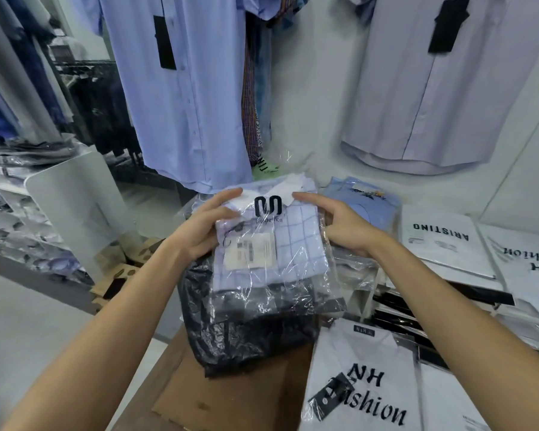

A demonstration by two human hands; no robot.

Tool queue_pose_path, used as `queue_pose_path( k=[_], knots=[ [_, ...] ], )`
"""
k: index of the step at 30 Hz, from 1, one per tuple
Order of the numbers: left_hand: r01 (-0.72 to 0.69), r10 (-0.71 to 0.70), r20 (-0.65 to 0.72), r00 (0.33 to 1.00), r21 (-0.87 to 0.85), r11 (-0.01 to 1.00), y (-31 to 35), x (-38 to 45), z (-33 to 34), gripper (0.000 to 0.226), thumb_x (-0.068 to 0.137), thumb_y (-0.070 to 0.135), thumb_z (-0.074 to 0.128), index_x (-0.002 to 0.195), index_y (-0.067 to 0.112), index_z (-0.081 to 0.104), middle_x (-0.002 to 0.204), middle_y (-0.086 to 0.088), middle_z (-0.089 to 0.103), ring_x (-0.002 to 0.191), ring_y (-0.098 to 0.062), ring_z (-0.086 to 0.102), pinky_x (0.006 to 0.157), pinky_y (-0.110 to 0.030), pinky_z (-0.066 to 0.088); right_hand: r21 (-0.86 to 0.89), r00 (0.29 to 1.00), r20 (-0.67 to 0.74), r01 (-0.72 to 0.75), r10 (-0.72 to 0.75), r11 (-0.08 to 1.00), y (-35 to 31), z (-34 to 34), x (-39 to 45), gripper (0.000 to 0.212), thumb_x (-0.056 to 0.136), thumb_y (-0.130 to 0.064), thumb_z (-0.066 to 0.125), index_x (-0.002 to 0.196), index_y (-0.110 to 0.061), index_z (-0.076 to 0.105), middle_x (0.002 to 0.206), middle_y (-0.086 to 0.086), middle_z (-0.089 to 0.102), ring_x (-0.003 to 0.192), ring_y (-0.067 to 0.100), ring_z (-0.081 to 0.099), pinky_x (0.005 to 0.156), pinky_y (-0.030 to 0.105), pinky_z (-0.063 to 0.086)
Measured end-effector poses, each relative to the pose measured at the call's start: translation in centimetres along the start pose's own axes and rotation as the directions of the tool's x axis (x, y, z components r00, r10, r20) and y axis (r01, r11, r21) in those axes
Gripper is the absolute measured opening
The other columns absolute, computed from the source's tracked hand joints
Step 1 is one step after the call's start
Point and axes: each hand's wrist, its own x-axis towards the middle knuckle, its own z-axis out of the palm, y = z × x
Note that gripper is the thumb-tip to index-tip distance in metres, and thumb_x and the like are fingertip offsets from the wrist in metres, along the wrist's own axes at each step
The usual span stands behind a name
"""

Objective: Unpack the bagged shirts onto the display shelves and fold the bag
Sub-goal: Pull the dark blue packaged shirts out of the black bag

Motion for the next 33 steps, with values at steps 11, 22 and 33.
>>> queue_pose_path(
  k=[11,22,33],
  knots=[
    [-0.242,0.284,-0.222,0.933,0.195,0.95,0.3,-3.2,0.5,0.041,0.084,-0.002,0.077,0.108,0.031,0.078,0.126,-0.003,0.071,0.109,-0.021,0.072,0.086,-0.033,0.061,0.668,0.997,0.037,-0.077,0.071,0.74,0.3,2.3,0.1,0.053,0.079,0.011,0.047,0.116,-0.014,0.075,0.137,0.013,0.062,0.107,0.031,0.055,0.086,0.041,0.054],
    [-0.282,0.307,-0.058,0.95,0.26,0.923,0.2,-5.4,-0.3,0.063,0.081,-0.006,0.077,0.125,0.038,0.07,0.141,0.014,0.061,0.138,-0.007,0.05,0.113,-0.032,0.042,0.622,0.986,-0.162,0.065,0.047,0.78,1.5,5.7,-0.1,0.051,0.068,-0.008,0.088,0.111,-0.034,0.077,0.124,0.0,0.069,0.117,0.022,0.064,0.107,0.041,0.05],
    [0.245,-0.442,0.116,0.889,0.697,0.674,-10.3,-3.9,-3.5,0.078,0.071,0.023,0.089,0.138,0.048,0.058,0.156,0.012,0.044,0.141,-0.015,0.044,0.12,-0.041,0.035,0.268,0.881,0.212,-0.468,0.422,0.842,11.9,9.9,-8.4,0.067,0.078,0.001,0.082,0.129,-0.032,0.054,0.13,0.005,0.056,0.084,0.013,0.067,0.06,0.027,0.057]
  ],
)
